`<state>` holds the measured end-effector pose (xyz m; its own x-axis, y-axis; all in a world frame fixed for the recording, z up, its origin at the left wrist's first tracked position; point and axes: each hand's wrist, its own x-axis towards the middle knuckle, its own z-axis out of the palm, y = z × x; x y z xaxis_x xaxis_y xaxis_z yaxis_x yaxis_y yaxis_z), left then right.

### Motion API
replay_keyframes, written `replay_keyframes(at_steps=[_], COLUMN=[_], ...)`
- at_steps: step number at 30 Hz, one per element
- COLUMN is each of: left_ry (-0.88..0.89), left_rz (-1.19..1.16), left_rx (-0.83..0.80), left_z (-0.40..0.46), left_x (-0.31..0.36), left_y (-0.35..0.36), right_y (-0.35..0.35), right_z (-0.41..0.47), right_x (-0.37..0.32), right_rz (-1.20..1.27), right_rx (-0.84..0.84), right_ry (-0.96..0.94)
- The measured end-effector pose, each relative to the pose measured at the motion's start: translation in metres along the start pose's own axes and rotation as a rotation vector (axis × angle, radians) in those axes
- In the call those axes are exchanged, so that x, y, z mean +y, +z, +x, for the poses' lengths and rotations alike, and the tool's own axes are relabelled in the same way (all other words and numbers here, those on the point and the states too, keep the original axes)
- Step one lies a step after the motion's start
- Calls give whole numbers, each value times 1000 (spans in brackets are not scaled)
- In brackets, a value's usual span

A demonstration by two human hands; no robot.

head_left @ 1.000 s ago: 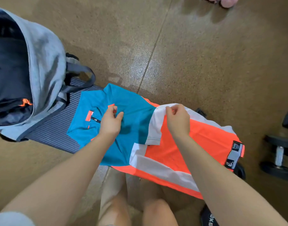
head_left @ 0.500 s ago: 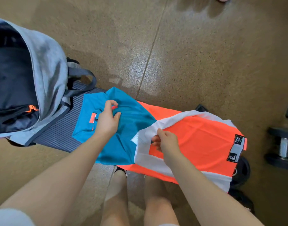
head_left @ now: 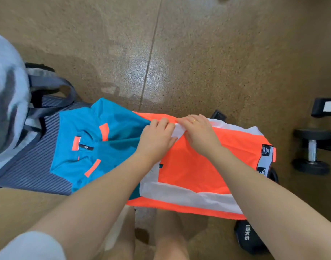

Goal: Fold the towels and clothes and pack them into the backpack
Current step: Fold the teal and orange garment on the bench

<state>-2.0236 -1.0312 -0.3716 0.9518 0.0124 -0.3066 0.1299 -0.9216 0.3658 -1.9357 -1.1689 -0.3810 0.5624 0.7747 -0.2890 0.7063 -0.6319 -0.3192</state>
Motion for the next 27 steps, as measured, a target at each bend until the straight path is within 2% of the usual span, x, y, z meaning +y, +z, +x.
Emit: replay_keyframes(at_steps=[3,5,10,12,16,19,21,23,24,27], left_ry=[-123,-112,167,219,173,104,-51,-80,-40,259], left_rz=[92,130,177,187,186,248,315,365,358,139], left_rx=[-18,18,63,42,-42,-216,-346,-309,-305,-137], left_z=[13,14,-1,-9,-23,-30,-31,-29,-26,-13], left_x=[9,9,-5,-7,-6,-2,6,25,36,72], left_y=[3,2,-14,-25,-32,-30,-23,-26,-22,-2], right_y=[-1,-7,-33,-43,-36,-15,-10,-10,-12,-18], right_z=[7,6,-18,-34,-76,-110,-123,-126,-126,-122], right_x=[16,22,31,35,33,25,23,26,28,41], right_rz=[-113,-182,-209,-270,-340,-369,-396,-418,-426,-413], right_rx=[149,167,124,130,111,42,0,-8,-8,-16], right_ry=[-51,-110,-208,-156,-5,115,176,206,206,100])
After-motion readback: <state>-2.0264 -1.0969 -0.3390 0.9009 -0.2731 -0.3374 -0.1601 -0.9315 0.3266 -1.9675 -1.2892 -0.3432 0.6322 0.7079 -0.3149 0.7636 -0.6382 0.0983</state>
